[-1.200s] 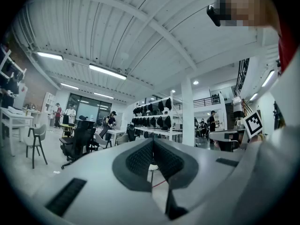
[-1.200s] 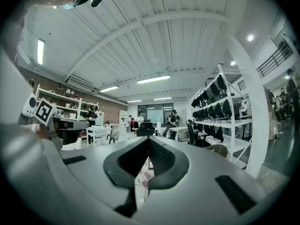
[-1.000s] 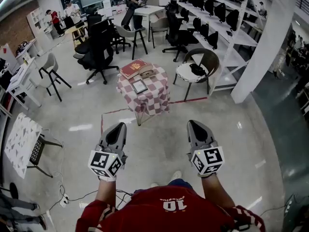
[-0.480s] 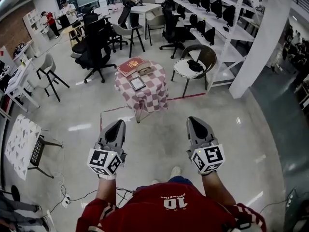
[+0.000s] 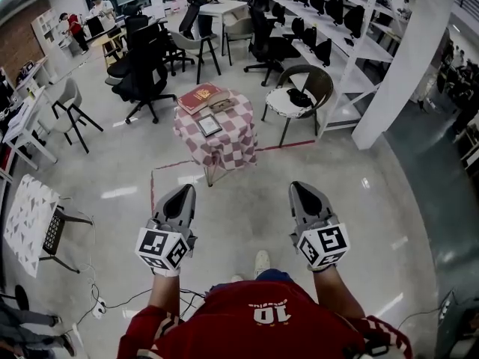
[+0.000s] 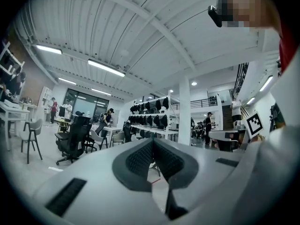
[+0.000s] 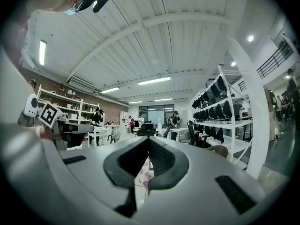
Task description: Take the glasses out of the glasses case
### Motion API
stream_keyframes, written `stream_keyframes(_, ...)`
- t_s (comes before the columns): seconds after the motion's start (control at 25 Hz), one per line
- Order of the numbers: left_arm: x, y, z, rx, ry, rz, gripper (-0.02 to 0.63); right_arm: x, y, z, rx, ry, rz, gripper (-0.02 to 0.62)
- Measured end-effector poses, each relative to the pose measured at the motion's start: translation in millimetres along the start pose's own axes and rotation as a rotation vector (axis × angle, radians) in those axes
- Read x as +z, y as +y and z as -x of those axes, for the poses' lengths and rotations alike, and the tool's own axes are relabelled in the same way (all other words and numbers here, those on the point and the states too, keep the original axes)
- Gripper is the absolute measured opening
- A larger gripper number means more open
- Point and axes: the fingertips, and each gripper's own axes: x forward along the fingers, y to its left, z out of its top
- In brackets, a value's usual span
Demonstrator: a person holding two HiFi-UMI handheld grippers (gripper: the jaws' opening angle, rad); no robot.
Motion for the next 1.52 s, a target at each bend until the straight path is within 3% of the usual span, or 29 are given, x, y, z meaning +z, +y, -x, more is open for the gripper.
stream_keyframes(0.44, -14, 13, -46, 0.0, 0.039, 0.001, 0.009, -19, -33, -38, 0.027, 0.025, -0.048, 0.014)
stream_keyframes(0.6, -13, 23, -82, 0.01, 0.054, -0.015, 0.009, -17, -55, -75, 0.078, 0.008, -0.105, 0.014)
stream_keyframes(1.04, -7, 37, -201, 0.038, 0.051, -0.051, 0.009, -7, -133, -169, 0.18, 0.0, -0.089, 0.014)
stream_keyframes(1.52, -8, 24, -269, 0.07, 0.097, -0.096, 0.009, -13, -183, -210, 0.268, 0.005, -0.124, 0.014)
